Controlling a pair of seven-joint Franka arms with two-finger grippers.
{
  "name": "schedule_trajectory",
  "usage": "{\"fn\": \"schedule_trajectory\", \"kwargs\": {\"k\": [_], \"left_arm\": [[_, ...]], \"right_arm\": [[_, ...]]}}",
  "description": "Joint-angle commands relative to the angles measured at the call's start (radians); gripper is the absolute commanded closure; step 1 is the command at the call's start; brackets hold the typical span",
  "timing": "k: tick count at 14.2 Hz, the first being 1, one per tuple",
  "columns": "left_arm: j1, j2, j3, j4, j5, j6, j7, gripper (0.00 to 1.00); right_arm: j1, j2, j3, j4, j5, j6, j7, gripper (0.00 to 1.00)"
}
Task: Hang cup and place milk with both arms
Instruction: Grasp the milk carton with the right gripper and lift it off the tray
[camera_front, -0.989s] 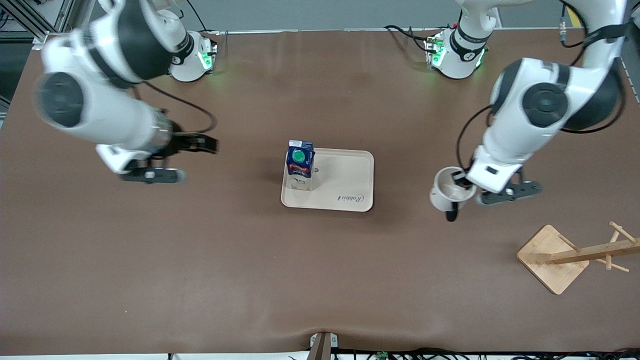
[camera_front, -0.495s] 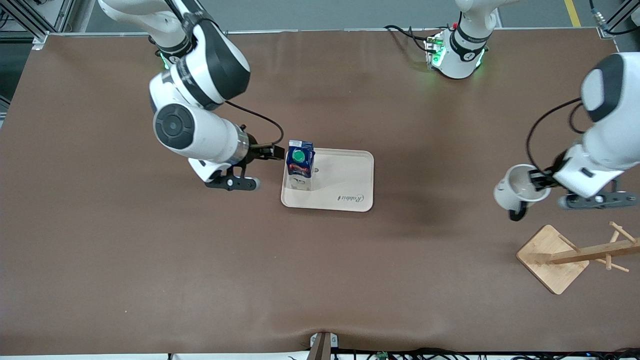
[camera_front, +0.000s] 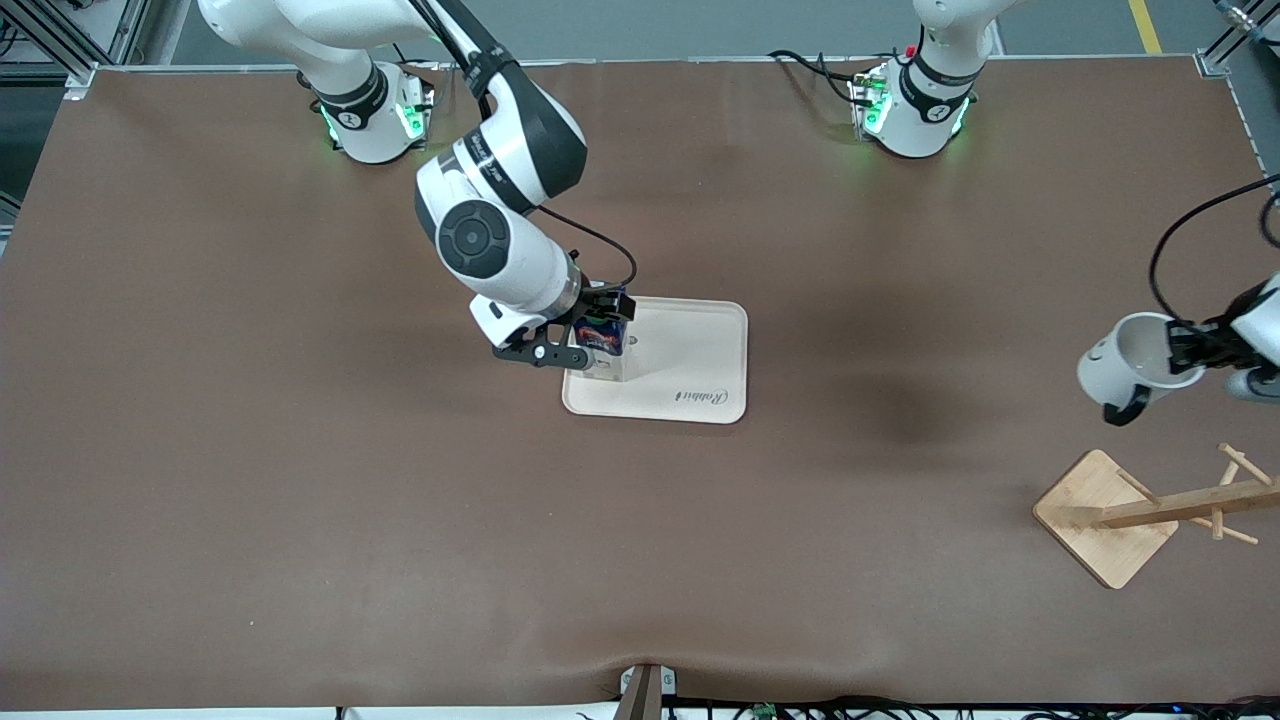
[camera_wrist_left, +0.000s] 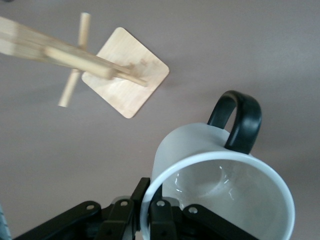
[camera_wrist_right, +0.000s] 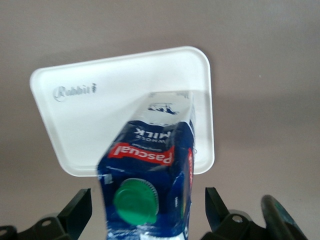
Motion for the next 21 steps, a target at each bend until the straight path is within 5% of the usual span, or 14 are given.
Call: {"fn": "schedule_trajectory", "kwargs": {"k": [1,4,5,9,14,17,21], "left_arm": [[0.048,0.059,-0.006,0.08,-0.051,-0.026,0.073,1.0],[0.059,0.105,-0.006,0.138,-0.07,-0.026,0.087,1.0],[0.059,0.111,-0.006,0.144,-0.072,-0.022,0.087,1.0],[0.057,0.147,-0.006,0.189,-0.072,-0.008,0.107,1.0],[0.059,0.173,-0.003,0.207,-0.07,0.004,0.106,1.0],[0.066,0.205,0.003,0.244,-0.072,0.004,0.118,1.0],[0.086,0.234,0.005,0.275,-0.075,0.006,0.133,1.0]], "right_arm": [[0.034,0.0,-0.012,-0.053,0.014,0.024,0.041,0.0],[0.071,0.013,-0.012,-0.077,0.015,0.132,0.046,0.02],[0.065,0.013,-0.012,-0.069,0.023,0.131,0.09,0.96],[0.039,0.003,-0.015,-0.005,0.018,0.066,0.218,1.0],[-0.172,-0.005,-0.015,0.259,0.027,-0.378,0.209,1.0],[-0.325,-0.098,-0.022,0.223,0.01,-0.516,-0.121,1.0],[-0.545,-0.241,-0.022,0.065,-0.063,-0.527,-0.427,1.0]]}}
